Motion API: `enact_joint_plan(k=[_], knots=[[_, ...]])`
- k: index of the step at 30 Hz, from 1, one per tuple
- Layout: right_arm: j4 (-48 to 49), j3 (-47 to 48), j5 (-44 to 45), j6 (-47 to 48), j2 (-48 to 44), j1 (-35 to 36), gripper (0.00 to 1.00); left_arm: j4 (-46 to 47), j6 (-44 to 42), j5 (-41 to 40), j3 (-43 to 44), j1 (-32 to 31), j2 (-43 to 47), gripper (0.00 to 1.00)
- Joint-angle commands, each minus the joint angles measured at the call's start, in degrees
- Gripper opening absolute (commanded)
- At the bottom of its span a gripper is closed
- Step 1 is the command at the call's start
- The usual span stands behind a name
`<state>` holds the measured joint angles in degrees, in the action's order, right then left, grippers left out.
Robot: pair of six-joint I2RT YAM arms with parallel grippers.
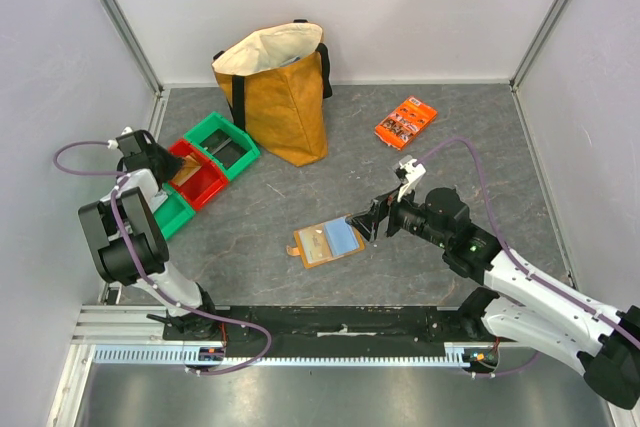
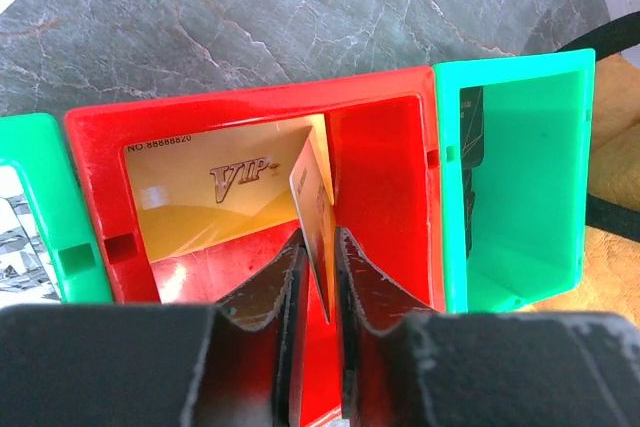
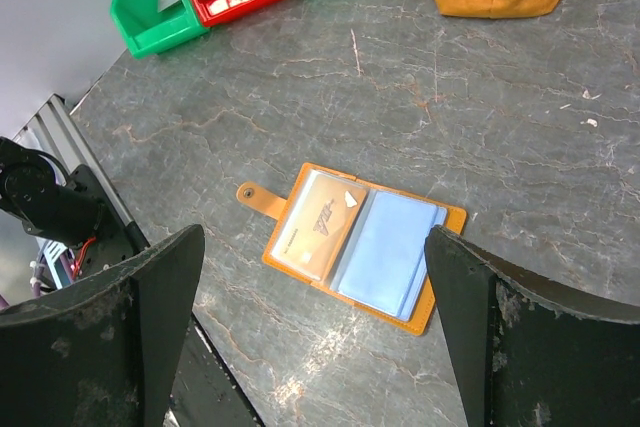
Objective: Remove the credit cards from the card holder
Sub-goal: Place the credit card in the storage box.
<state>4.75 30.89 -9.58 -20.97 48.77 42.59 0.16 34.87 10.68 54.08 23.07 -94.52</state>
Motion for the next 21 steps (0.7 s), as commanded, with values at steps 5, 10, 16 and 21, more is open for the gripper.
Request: enact_joint_plan(k=[5, 10, 16, 21], knots=[[-1.41, 2.07, -0.17, -0.03, -2.01, -0.22, 0.98, -2.97, -3.4, -4.87, 2.69, 0.13, 2.93, 0.41], [-2.73, 2.06, -0.17, -0.3, -2.89, -0.14, 0.98, -7.28, -6.39, -8.57, 4.8, 0.13, 7.5, 0.52], [-4.58, 2.42, -0.96, -1.17, -1.58, -0.14, 0.98, -10.44, -8.24, -8.22, 6.82, -1.97, 13.57, 0.61], [-7.39, 2.86, -1.05, -1.35, 3.59, -0.14, 0.98, -14.13, -9.03, -5.24, 6.21, -9.17, 20.76, 0.64]])
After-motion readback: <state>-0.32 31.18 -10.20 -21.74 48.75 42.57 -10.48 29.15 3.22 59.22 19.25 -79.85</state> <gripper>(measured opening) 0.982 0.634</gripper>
